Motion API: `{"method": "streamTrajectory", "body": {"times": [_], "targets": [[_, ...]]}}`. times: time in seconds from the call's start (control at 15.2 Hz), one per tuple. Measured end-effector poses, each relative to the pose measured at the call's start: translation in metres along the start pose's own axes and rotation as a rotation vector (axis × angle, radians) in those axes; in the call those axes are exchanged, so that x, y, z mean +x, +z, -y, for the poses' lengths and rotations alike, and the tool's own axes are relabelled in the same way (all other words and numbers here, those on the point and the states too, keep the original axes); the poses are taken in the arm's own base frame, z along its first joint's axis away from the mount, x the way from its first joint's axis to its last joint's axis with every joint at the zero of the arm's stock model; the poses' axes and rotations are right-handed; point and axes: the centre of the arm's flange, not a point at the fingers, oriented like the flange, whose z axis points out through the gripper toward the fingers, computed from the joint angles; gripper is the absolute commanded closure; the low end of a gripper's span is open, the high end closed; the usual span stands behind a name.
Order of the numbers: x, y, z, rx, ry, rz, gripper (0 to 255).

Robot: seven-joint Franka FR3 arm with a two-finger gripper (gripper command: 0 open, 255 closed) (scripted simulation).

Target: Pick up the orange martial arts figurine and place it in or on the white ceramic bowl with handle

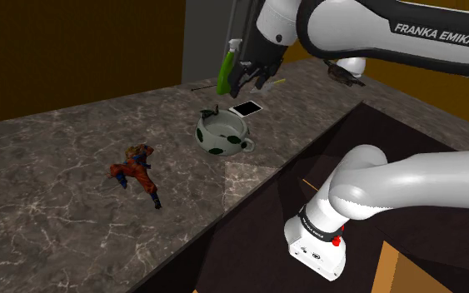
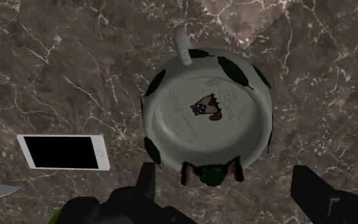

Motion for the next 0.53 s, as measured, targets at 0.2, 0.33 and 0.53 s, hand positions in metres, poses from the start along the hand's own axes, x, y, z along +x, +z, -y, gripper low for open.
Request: {"method": "streamTrajectory", "body": {"times": [0.2, 0.33, 0.53], "targets": [[-0.012, 0.014, 0.037, 0.007, -0.011, -0.011, 0], [-0.014, 0.026, 0.059, 0.012, -0.019, -0.017, 0], [-0.023, 0.040, 0.094, 0.018, -0.030, -0.029, 0]]}}
